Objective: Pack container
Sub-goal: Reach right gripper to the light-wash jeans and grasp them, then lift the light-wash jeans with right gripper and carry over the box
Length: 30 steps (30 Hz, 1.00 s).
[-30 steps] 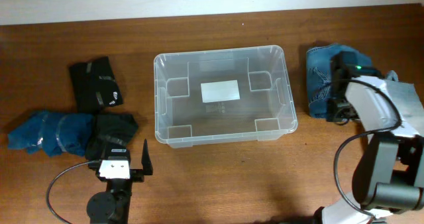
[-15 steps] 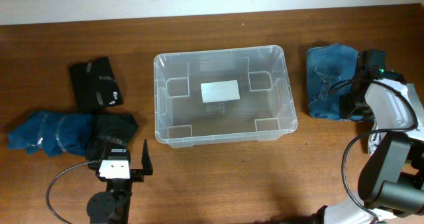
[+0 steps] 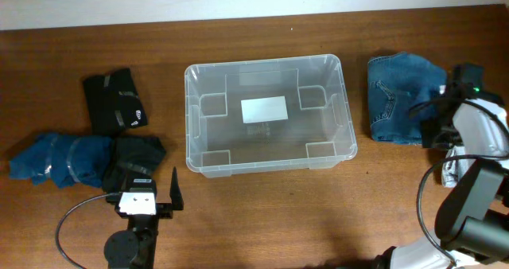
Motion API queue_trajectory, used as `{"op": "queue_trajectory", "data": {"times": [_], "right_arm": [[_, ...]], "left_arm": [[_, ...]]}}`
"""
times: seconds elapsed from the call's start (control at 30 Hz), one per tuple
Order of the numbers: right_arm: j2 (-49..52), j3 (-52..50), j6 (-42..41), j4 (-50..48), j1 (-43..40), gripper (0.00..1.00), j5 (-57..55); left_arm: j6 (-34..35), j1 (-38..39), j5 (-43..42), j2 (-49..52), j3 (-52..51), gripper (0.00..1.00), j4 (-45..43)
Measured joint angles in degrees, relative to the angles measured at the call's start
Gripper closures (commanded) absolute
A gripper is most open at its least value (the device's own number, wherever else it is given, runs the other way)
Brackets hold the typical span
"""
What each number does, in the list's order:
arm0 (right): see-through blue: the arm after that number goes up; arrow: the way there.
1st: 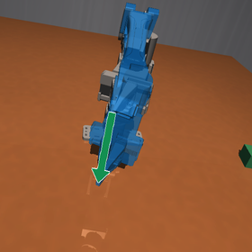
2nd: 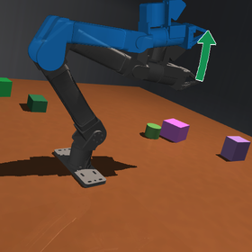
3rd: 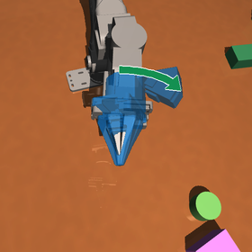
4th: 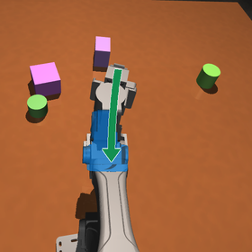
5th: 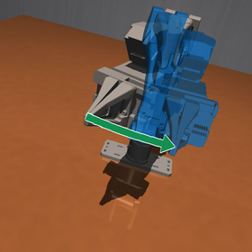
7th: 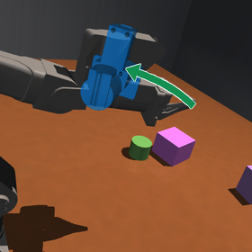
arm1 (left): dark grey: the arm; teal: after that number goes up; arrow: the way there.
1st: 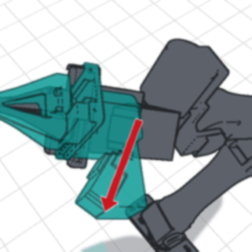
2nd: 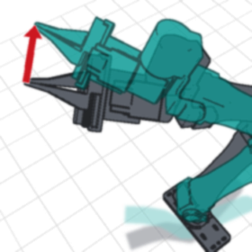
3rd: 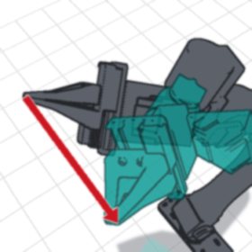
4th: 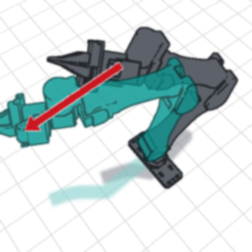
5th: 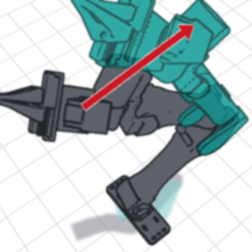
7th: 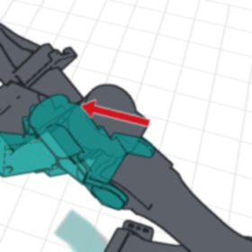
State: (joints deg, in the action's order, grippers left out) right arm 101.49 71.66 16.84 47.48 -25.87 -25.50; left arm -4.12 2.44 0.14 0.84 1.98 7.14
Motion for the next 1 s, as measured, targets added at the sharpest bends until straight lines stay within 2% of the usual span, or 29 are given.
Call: {"op": "queue_trajectory", "data": {"times": [0.23,0.37,0.47,0.7,0.77,1.0], "right_arm": [[0.0,-4.2,0.5,-4.1,-6.0,0.06,4.5],[0.0,-4.2,1.6,-6.0,-6.1,0.1,5.8],[0.0,-4.2,2.2,-7.6,-6.1,0.19,6.4],[3.1,-4.2,3.6,-9.3,-6.1,0.21,6.4],[5.2,-4.2,3.9,-9.4,-6.1,0.28,6.4],[7.9,-4.1,4.3,-10.8,-6.1,0.87,5.2]], "left_arm": [[0.0,0.0,0.0,0.0,0.0,0.01,0.0],[0.0,0.0,0.0,0.0,0.0,0.01,0.0],[0.0,0.0,0.0,0.0,0.0,0.01,0.0],[0.0,0.0,0.0,0.0,0.0,0.01,0.0],[0.0,0.0,0.0,0.0,0.0,0.01,0.0],[0.0,0.0,0.0,0.0,0.0,0.01,0.0]]}}
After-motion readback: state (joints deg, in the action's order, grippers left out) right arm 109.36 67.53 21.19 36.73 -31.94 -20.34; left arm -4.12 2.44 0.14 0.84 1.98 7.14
